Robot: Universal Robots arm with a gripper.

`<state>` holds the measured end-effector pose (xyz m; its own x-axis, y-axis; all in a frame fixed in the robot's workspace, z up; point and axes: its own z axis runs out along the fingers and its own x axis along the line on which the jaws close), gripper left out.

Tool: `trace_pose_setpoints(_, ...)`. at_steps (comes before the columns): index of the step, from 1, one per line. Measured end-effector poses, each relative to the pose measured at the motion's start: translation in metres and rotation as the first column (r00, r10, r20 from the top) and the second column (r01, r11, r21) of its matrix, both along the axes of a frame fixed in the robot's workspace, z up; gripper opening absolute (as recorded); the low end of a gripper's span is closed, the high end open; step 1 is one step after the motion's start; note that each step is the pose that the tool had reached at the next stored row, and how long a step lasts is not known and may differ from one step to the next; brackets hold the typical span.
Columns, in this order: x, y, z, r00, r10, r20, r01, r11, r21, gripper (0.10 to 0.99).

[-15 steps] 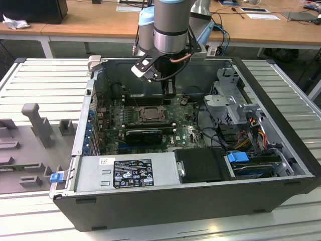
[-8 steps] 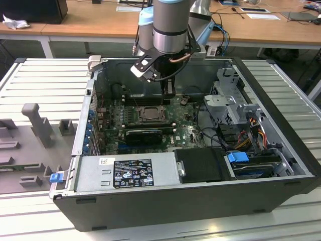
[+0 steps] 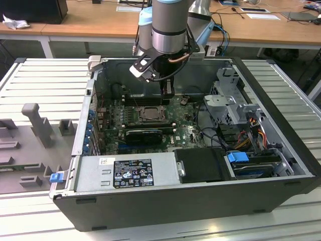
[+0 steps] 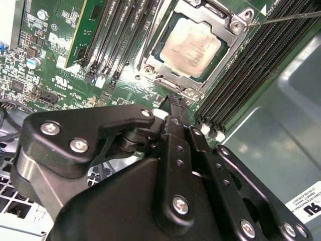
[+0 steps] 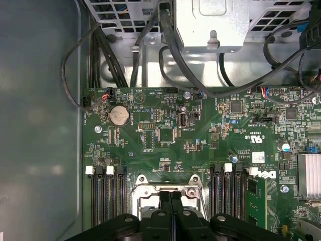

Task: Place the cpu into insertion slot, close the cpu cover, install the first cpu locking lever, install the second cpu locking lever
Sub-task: 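Close the cpu cover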

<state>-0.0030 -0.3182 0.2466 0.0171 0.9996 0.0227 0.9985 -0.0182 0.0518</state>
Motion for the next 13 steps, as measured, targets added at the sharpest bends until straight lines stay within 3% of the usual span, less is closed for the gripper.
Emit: trace_pose_setpoints(13,-0.0027,0.0000,0.0000,1.0000,0.000,0.0001,0.000,1.0000,0.000,0.106)
